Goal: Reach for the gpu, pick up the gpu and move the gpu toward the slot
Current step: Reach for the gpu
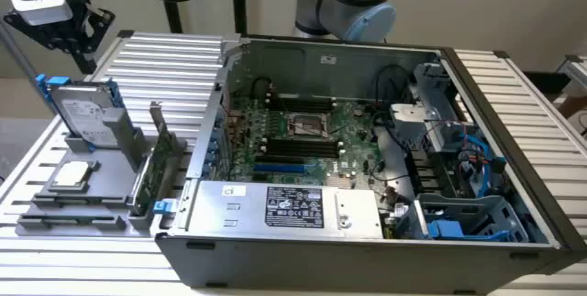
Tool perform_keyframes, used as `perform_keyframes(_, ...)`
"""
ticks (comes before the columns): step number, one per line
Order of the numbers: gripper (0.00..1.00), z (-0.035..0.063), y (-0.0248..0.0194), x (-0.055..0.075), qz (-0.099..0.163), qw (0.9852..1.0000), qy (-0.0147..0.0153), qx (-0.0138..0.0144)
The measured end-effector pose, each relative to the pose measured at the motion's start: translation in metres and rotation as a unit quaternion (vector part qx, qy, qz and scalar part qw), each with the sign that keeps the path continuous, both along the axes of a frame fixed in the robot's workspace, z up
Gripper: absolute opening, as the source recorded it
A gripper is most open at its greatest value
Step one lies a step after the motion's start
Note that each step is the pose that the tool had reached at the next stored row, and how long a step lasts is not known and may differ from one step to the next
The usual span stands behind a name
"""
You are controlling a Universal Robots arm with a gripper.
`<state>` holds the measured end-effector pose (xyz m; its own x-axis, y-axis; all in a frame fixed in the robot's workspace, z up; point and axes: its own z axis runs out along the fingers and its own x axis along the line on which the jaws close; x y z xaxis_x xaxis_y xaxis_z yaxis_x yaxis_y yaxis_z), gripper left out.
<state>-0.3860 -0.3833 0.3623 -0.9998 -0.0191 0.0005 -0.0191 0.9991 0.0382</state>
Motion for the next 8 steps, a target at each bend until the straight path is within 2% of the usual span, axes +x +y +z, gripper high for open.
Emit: perform_keyframes(8,0.11,0.0000,0.0000,0.0000,0.000,1.0000,0.0000,0.0000)
